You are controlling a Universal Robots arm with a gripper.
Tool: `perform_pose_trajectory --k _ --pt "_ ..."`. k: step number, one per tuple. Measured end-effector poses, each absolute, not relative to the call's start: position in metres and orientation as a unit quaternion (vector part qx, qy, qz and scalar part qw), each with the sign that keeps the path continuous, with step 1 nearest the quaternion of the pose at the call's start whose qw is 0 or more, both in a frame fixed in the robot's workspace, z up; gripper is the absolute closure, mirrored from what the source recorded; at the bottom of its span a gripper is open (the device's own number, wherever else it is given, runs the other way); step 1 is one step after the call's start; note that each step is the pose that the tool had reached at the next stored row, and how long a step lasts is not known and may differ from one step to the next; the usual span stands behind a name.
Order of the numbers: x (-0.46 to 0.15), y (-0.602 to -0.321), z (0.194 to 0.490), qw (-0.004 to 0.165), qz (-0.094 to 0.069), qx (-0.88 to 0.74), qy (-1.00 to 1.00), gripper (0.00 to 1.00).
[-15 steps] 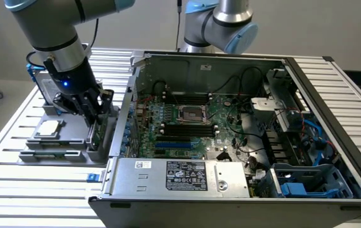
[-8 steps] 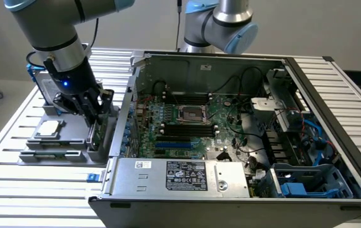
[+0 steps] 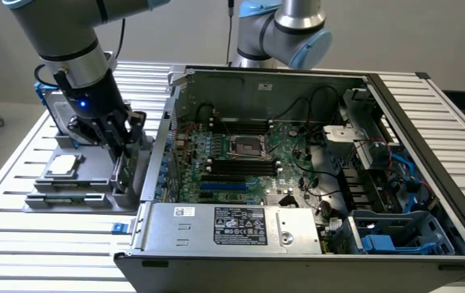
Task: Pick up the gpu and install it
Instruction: 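Pick up the gpu and move the gpu toward the slot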
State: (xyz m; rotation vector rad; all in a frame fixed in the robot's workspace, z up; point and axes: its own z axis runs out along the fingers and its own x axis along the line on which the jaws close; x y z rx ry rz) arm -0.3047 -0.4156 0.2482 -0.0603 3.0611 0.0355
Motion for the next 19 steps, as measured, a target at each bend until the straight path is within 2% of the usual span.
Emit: perform_pose_trajectory --k 12,19 --pt "-0.305 -0.416 0.27 0.04 0.032 -0.019 0.998 0.74" --pt "-0.305 -0.416 0.281 0.039 0.051 -0.018 0.998 0.74"
